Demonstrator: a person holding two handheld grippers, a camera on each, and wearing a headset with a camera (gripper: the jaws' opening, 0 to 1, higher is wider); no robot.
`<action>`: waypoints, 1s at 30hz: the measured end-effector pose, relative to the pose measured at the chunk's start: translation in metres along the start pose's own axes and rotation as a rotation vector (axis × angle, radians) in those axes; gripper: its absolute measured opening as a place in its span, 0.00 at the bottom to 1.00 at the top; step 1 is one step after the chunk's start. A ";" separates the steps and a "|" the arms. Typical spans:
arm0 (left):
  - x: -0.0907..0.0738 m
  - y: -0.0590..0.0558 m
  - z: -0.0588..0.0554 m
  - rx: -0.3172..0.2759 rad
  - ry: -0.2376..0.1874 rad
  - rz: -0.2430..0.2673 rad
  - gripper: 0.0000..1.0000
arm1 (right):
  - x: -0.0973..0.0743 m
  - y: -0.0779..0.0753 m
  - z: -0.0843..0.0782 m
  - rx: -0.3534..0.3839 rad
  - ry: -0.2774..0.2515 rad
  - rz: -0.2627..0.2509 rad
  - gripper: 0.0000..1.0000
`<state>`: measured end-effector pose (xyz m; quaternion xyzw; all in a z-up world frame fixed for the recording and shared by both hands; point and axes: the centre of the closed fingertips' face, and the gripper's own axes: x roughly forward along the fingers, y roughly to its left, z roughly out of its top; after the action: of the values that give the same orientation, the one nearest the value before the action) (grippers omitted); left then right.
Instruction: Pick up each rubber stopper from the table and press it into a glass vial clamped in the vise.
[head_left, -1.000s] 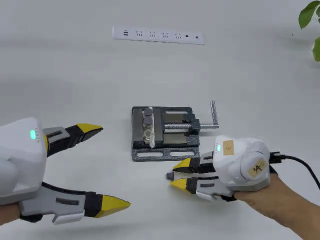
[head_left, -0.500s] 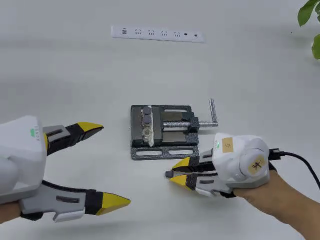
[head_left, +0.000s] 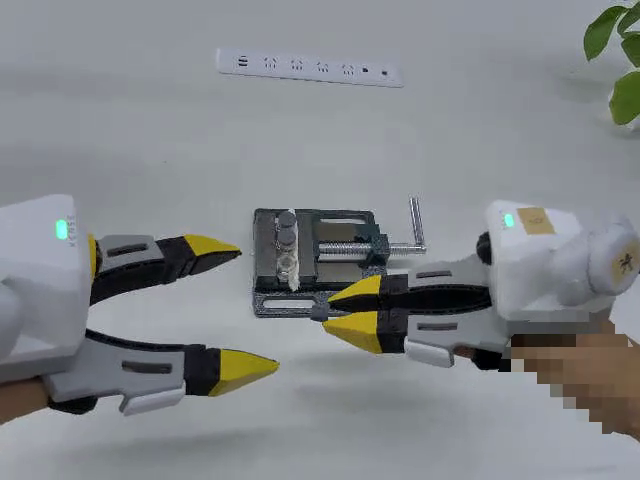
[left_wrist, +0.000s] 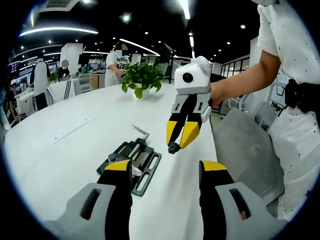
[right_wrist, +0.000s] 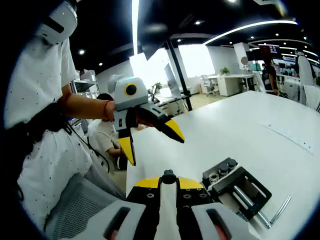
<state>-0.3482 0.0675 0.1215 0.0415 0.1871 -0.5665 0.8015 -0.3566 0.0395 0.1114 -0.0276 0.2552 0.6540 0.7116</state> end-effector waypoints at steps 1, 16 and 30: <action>0.000 -0.001 0.004 -0.002 -0.011 -0.008 0.48 | -0.001 0.002 0.004 -0.006 -0.005 0.006 0.06; -0.010 -0.016 0.035 -0.009 -0.086 -0.102 0.17 | -0.002 0.033 0.041 -0.012 -0.069 0.112 0.06; -0.014 -0.029 0.047 -0.026 -0.121 -0.156 0.07 | -0.002 0.040 0.054 -0.020 -0.088 0.127 0.06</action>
<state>-0.3668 0.0563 0.1744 -0.0179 0.1484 -0.6262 0.7652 -0.3773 0.0631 0.1709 0.0100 0.2184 0.7010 0.6789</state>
